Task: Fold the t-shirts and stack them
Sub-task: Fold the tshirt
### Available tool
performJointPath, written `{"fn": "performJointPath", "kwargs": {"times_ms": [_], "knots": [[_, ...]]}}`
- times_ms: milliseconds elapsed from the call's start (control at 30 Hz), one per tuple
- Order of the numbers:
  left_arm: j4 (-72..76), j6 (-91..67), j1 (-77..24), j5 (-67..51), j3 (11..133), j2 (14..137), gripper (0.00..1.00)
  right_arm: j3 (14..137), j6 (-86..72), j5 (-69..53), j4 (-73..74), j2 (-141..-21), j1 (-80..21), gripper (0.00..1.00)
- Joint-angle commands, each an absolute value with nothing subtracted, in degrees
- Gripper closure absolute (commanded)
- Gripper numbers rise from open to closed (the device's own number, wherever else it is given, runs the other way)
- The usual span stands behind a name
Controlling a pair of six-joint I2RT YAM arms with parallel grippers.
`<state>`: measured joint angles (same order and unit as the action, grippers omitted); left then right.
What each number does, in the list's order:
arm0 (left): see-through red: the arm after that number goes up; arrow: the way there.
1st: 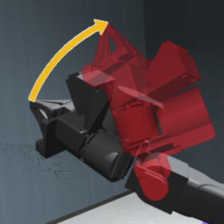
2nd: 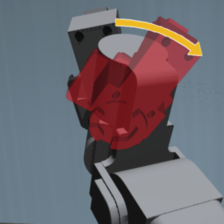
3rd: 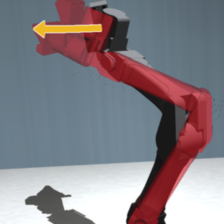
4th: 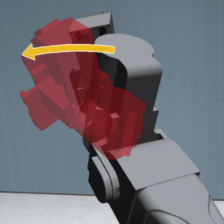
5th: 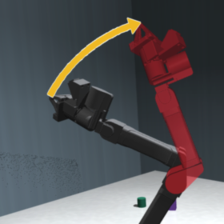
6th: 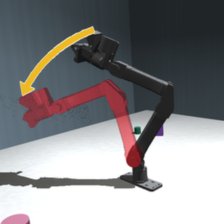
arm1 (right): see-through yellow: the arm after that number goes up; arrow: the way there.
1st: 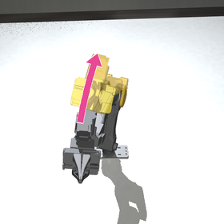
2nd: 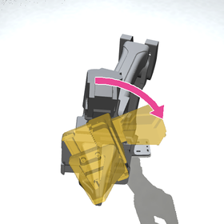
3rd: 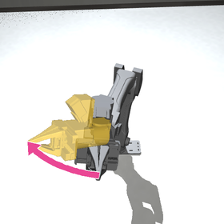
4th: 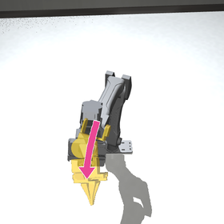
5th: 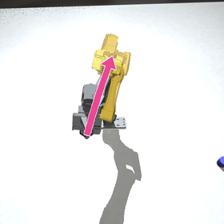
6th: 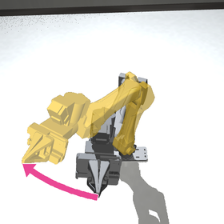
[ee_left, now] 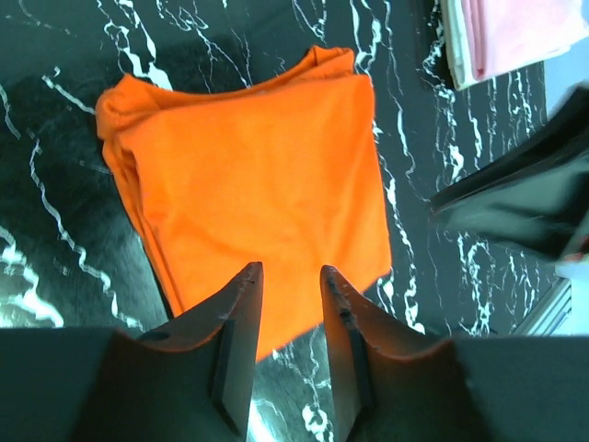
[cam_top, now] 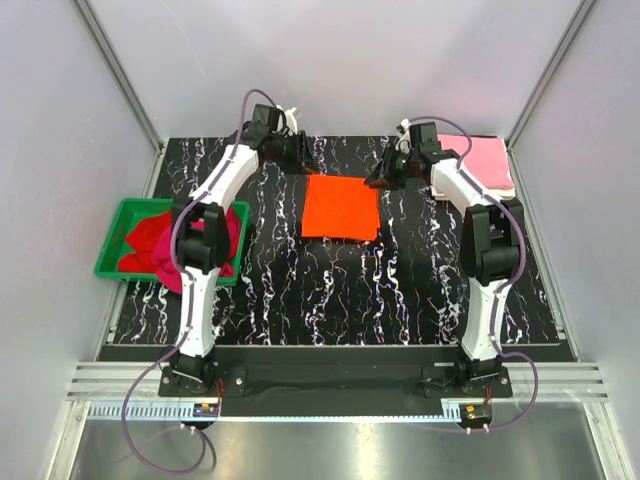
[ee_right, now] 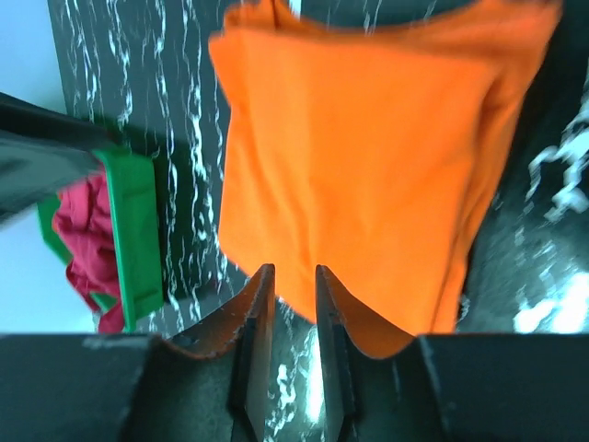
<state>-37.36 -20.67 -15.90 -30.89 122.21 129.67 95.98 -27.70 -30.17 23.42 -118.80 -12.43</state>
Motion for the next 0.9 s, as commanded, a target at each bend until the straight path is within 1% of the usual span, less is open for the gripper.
{"fn": "performJointPath", "kwargs": {"times_ms": [0,167,300,367,467,600,733,867], "knots": [[-35.8,-20.1,-16.0,-33.3,125.3,134.1,0.65,101.9,-24.3,-28.7,29.0,-121.9,-11.7,0.69],[-32.2,-21.7,-15.9,-35.2,127.6,138.1,0.66,107.2,-22.7,-29.9,31.1,-126.9,-10.6,0.69],[-29.5,-22.0,-15.8,-31.6,129.6,140.5,0.65,110.9,-22.5,-29.7,30.9,-131.2,-10.1,0.69],[-26.1,-23.8,-15.5,-30.9,129.0,141.3,0.62,112.1,-23.2,-28.7,31.0,-132.9,-10.0,0.69],[-20.7,-25.6,-14.9,-31.5,126.5,141.6,0.62,113.6,-23.4,-26.9,31.0,-135.0,-10.0,0.69],[-17.8,-27.2,-14.6,-30.5,127.1,143.0,0.60,113.7,-22.9,-25.8,31.2,-134.9,-10.1,0.68],[-16.7,-28.6,-14.4,-31.0,129.8,146.9,0.61,112.9,-22.4,-25.6,31.3,-134.1,-10.0,0.68],[-15.8,-28.8,-14.5,-31.7,129.2,148.4,0.61,111.3,-22.4,-24.5,31.3,-132.2,-10.1,0.68]]}}
